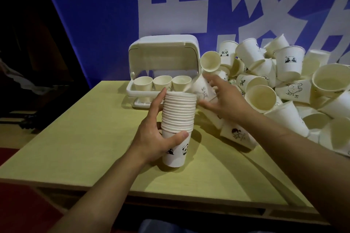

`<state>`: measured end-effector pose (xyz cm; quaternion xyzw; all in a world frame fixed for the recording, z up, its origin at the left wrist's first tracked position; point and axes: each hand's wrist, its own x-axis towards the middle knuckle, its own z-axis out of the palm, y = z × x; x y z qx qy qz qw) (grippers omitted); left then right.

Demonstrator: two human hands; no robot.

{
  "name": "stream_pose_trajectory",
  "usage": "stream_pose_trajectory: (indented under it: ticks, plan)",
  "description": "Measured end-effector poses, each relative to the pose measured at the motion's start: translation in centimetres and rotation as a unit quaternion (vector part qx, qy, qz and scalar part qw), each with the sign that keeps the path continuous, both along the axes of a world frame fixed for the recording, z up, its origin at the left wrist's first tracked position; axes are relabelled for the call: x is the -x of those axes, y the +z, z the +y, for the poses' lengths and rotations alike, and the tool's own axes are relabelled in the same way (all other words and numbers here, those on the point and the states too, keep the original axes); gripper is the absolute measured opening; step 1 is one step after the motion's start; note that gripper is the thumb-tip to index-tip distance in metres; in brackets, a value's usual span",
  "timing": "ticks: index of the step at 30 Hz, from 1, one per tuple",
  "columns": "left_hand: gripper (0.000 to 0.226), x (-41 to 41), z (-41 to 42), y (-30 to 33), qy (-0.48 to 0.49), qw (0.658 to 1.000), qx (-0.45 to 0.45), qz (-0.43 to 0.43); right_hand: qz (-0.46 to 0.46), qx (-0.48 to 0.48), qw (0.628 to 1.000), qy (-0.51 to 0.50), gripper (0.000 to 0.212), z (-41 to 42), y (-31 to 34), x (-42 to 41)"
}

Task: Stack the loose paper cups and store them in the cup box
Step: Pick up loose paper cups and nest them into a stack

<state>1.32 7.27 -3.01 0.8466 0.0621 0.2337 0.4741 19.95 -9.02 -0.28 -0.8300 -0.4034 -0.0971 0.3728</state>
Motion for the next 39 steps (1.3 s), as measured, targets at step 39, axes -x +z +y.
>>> stream_pose_trajectory:
  ticks: [39]
  plan:
    - [0.130,-2.3,0.7,-0.6,0.076,0.996,-0.029,-0.030,0.129,-0.058,0.987,0.078,0.047,3.4,2.6,5.0]
